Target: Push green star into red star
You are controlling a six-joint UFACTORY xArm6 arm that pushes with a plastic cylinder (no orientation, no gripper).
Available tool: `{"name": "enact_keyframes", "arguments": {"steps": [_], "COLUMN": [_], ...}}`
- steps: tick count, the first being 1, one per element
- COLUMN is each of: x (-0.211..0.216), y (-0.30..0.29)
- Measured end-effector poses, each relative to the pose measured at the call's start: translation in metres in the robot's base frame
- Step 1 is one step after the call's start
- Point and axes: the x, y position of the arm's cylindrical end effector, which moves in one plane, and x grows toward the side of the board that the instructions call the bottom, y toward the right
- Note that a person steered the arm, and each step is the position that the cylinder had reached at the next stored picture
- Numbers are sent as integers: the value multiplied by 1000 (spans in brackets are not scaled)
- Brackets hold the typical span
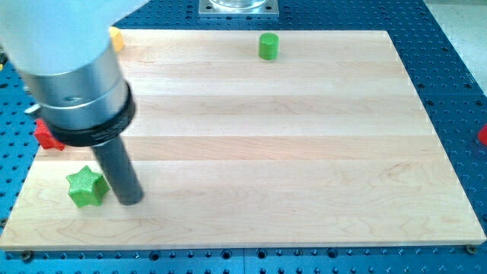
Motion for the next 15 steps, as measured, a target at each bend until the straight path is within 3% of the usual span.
{"name": "enact_keyframes", "arguments": {"steps": [2, 3, 4, 8, 9, 10, 11, 12, 15], "x": [-12, 15, 29, -57, -55, -54, -108, -152, -154], "y": [-93, -97, -143, -108, -108, -58, 1, -29, -95]}}
